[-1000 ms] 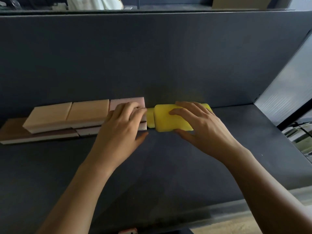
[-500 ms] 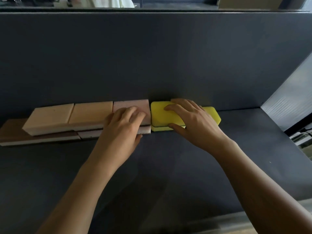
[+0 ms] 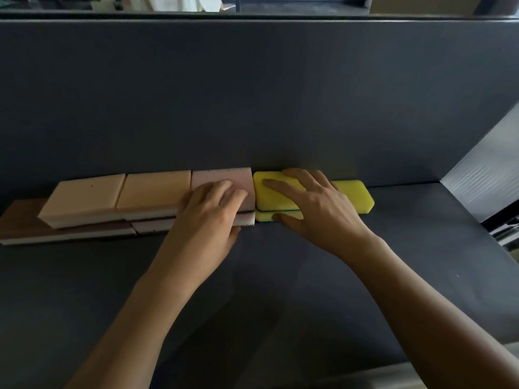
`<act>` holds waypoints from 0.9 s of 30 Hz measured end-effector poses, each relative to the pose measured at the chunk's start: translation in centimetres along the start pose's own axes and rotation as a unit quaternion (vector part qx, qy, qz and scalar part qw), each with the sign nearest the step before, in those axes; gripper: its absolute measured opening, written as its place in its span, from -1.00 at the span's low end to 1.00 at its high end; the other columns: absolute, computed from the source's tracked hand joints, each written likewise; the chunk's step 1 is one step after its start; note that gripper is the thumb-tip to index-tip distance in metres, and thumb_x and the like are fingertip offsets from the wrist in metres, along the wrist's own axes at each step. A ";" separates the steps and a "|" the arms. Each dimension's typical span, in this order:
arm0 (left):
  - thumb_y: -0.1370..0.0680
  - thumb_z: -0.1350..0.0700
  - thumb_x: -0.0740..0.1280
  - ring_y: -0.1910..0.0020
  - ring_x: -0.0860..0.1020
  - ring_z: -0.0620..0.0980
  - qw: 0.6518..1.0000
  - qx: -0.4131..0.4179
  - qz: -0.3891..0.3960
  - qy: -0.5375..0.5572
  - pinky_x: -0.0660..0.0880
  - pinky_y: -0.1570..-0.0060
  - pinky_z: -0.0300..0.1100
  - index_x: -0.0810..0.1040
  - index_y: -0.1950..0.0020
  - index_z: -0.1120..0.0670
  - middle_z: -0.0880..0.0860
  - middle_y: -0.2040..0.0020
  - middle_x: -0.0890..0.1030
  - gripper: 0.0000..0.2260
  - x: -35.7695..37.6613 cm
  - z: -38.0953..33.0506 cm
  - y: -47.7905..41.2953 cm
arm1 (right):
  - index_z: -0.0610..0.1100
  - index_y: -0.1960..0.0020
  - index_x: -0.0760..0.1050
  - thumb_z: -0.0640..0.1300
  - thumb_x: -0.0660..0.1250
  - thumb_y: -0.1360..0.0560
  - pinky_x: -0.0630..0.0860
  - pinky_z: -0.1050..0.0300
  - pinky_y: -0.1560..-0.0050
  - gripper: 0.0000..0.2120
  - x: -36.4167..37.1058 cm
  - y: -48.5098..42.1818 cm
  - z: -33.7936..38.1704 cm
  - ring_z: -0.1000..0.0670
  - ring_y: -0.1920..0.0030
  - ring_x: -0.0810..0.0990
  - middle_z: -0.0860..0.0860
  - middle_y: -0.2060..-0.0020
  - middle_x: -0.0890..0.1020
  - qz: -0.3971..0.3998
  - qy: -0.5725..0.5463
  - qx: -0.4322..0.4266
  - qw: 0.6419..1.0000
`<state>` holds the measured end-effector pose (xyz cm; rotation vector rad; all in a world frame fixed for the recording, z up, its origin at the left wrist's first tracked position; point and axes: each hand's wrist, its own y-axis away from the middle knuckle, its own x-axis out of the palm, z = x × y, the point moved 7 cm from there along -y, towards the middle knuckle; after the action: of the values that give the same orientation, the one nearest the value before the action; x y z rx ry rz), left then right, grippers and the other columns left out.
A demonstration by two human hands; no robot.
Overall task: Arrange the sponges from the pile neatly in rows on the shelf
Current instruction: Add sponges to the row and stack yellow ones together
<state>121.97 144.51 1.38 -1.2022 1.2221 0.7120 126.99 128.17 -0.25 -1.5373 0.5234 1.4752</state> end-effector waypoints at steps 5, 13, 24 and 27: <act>-0.39 0.16 0.51 -0.27 0.45 0.12 1.000 -0.002 -0.002 0.003 0.45 -0.22 0.13 0.48 -0.31 0.07 0.07 -0.29 0.47 -0.50 0.0 0.1 0.0 | 0.13 -0.39 0.44 0.03 0.42 -0.50 0.53 -0.18 -0.09 -0.52 0.4 -0.4 0.1 -0.20 -0.25 0.46 -0.06 -0.31 0.48 -0.007 0.008 0.025 1.000; -0.40 0.13 0.50 -0.28 0.43 0.12 1.000 -0.009 0.001 -0.008 0.44 -0.24 0.12 0.47 -0.31 0.06 0.06 -0.30 0.46 -0.50 0.0 -0.2 0.1 | 0.09 -0.34 0.50 -0.01 0.47 -0.46 0.53 -0.19 -0.11 -0.54 1.1 -0.7 0.9 -0.22 -0.24 0.48 -0.06 -0.28 0.52 -0.005 0.001 0.016 1.000; -0.43 0.08 0.44 -0.25 0.45 0.13 0.999 -0.004 -0.019 -0.027 0.44 -0.19 0.07 0.47 -0.30 0.08 0.07 -0.28 0.46 -0.55 -1.1 -2.2 -0.2 | 0.04 -0.50 0.27 0.11 0.42 -0.47 0.37 -0.08 -0.33 -0.34 -1.7 2.3 -1.4 -0.11 -0.42 0.32 0.01 -0.41 0.39 -0.006 -0.012 0.073 0.997; -0.44 0.09 0.43 -0.26 0.46 0.12 0.999 0.031 -0.030 -0.027 0.43 -0.22 0.06 0.49 -0.30 0.10 0.09 -0.29 0.48 -0.56 -0.9 -4.5 -0.8 | 0.02 -0.48 0.29 0.13 0.43 -0.45 0.33 -0.04 -0.33 -0.33 -2.5 3.4 -3.3 -0.12 -0.40 0.33 0.02 -0.39 0.41 -0.015 -0.028 0.113 0.993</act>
<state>121.08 140.23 2.90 -1.1563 1.1507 0.6544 125.57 123.05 0.57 -1.3182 0.6093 1.3807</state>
